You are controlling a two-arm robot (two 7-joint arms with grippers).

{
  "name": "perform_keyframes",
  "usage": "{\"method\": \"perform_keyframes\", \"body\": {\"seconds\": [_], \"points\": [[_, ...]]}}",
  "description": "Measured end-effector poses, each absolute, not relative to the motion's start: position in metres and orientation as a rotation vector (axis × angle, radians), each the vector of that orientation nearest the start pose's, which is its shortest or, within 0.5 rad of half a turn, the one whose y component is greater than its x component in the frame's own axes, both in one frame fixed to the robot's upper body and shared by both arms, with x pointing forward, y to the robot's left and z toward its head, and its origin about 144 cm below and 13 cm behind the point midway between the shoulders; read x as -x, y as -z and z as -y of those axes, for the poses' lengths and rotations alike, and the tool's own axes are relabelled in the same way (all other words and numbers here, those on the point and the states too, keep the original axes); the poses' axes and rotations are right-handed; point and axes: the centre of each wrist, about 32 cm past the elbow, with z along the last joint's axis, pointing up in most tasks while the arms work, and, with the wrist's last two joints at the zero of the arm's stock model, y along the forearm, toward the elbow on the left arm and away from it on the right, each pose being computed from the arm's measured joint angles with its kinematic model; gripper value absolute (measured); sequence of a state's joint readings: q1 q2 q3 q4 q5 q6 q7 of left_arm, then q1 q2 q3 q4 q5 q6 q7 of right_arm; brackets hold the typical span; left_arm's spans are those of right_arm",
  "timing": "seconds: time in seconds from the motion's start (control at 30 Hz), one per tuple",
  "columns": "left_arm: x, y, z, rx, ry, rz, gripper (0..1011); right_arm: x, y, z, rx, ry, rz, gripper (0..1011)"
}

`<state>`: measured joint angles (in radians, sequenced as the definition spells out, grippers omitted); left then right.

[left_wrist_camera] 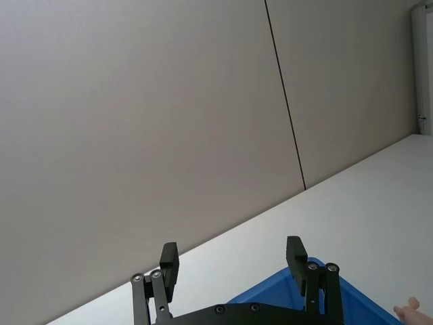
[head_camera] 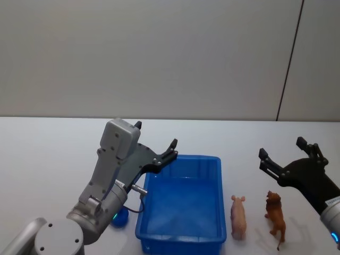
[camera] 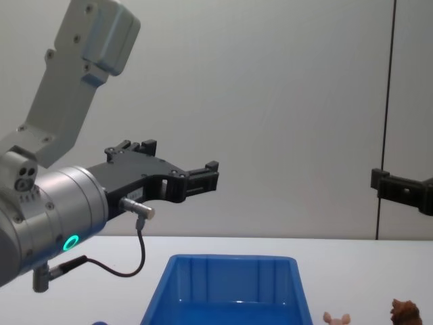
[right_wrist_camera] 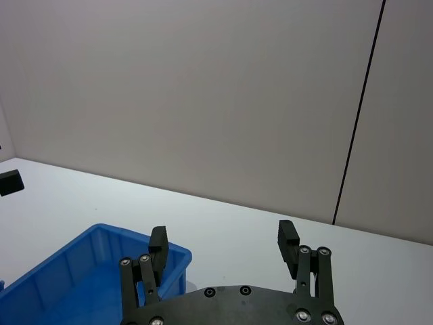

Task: Pick up the two dolls from the table and place them into the box.

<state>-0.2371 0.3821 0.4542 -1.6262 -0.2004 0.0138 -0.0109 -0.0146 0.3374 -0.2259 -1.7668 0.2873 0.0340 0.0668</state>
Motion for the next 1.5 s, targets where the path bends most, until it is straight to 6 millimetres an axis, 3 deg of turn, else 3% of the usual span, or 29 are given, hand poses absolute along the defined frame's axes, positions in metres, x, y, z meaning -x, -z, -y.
{"method": "perform_keyframes", "body": {"seconds": [1.5], "points": [[-0.4920, -1.2044, -0.1984, -0.061, -1.124, 0.268, 1002, -0.4433, -1.1887, 0.2371, -0.026, 1.229, 0.075, 1001]]}}
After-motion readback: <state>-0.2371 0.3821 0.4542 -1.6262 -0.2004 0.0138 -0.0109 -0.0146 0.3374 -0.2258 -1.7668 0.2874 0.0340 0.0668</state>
